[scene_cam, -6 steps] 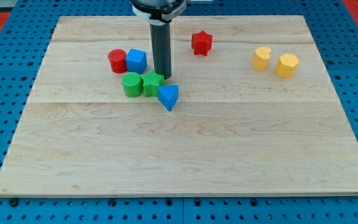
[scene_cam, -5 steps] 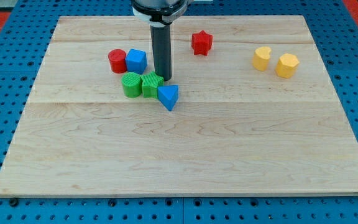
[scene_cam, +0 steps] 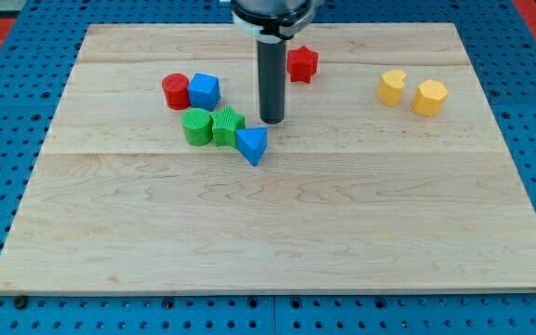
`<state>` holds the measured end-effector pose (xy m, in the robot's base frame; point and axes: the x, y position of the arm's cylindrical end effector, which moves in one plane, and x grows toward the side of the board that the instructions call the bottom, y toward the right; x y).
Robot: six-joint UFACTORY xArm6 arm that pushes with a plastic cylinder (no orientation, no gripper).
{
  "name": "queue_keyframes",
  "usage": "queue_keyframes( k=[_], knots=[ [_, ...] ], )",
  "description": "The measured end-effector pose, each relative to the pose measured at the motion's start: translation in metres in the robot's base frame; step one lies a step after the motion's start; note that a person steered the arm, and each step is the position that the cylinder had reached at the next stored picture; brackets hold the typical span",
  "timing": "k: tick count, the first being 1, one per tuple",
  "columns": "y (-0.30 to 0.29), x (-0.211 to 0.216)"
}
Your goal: Slightly move the green blocks towards the left
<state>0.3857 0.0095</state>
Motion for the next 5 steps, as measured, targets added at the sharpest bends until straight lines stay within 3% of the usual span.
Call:
queue_keyframes(
  k=[1, 3, 4, 5],
  knots=[
    [0.012, 0.000],
    [-0.048, 0.001],
    [0.013, 0.001],
    [0.018, -0.004]
  ],
)
